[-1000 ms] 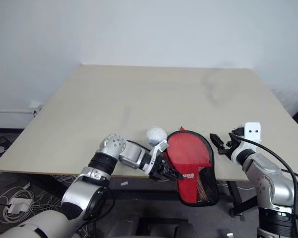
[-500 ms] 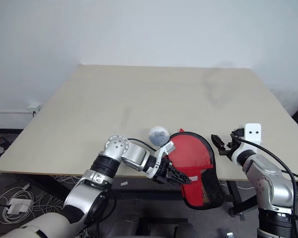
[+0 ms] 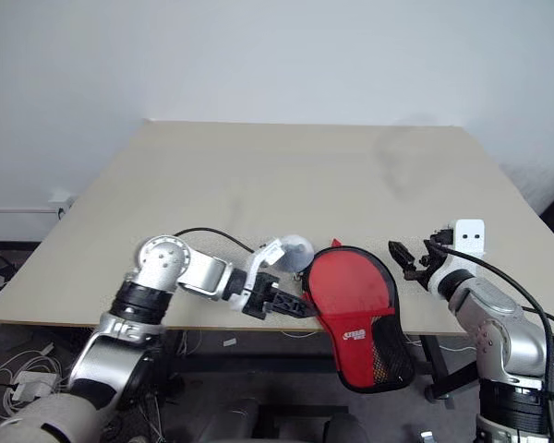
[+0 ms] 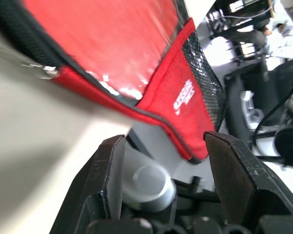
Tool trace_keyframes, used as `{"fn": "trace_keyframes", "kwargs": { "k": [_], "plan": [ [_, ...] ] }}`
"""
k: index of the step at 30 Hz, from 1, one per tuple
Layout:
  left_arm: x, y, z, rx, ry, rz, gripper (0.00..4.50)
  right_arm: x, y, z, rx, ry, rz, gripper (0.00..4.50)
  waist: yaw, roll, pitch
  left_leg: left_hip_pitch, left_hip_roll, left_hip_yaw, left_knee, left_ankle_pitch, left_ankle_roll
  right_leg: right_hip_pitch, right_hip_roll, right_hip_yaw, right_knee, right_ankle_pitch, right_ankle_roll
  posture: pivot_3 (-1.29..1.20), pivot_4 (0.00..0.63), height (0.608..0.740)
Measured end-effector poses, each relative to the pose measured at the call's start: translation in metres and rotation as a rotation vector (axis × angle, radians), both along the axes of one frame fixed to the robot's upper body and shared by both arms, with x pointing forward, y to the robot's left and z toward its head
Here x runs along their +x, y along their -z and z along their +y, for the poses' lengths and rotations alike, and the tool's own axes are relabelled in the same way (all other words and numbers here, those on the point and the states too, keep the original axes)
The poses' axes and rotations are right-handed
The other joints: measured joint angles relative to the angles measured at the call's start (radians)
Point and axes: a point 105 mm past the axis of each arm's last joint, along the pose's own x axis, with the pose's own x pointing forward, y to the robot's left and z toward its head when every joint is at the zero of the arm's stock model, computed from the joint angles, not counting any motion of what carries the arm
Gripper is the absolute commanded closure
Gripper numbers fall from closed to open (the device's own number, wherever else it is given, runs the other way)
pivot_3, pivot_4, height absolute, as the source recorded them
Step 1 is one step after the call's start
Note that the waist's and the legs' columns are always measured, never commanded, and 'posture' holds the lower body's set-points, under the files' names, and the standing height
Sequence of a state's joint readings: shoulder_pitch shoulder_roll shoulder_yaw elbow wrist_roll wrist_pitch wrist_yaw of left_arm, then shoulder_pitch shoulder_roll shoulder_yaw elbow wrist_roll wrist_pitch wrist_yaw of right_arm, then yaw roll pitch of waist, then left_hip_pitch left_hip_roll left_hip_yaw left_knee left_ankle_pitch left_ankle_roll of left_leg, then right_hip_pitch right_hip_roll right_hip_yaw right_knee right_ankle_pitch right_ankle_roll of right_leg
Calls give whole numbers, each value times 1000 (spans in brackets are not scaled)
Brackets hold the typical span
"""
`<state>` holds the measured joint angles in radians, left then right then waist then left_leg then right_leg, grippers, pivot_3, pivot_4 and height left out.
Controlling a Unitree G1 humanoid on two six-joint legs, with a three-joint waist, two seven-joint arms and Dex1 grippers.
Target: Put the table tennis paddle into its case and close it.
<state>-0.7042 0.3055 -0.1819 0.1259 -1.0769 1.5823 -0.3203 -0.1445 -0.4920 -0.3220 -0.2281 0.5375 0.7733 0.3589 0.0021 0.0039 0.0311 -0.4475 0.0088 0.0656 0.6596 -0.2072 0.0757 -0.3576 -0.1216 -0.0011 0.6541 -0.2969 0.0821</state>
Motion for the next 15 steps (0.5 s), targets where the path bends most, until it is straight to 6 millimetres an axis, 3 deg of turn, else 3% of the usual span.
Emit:
{"fn": "trace_keyframes", "kwargs": {
  "k": [5,10,14,15],
  "plan": [
    [16,-17,21,-50,-22,-219,1843,-9,-4,39,23,-188,5,169,1,0,0,0,0,1,0,0,-1,0,0,0,-1,0,0,0,0,715],
    [59,-29,25,-52,-111,-462,1843,-21,26,85,32,-349,94,169,5,-1,0,0,0,2,0,0,-1,0,0,-1,-1,0,0,0,0,715],
    [79,-48,19,-95,-116,-593,1843,-18,41,93,22,-356,131,169,5,-1,1,0,0,2,0,0,0,0,0,-1,-1,0,0,0,0,715],
    [82,-49,20,-89,-118,-619,1813,-18,44,93,18,-352,136,350,4,-1,1,0,0,2,0,0,0,0,0,0,-1,0,0,0,0,715]
  ]
}}
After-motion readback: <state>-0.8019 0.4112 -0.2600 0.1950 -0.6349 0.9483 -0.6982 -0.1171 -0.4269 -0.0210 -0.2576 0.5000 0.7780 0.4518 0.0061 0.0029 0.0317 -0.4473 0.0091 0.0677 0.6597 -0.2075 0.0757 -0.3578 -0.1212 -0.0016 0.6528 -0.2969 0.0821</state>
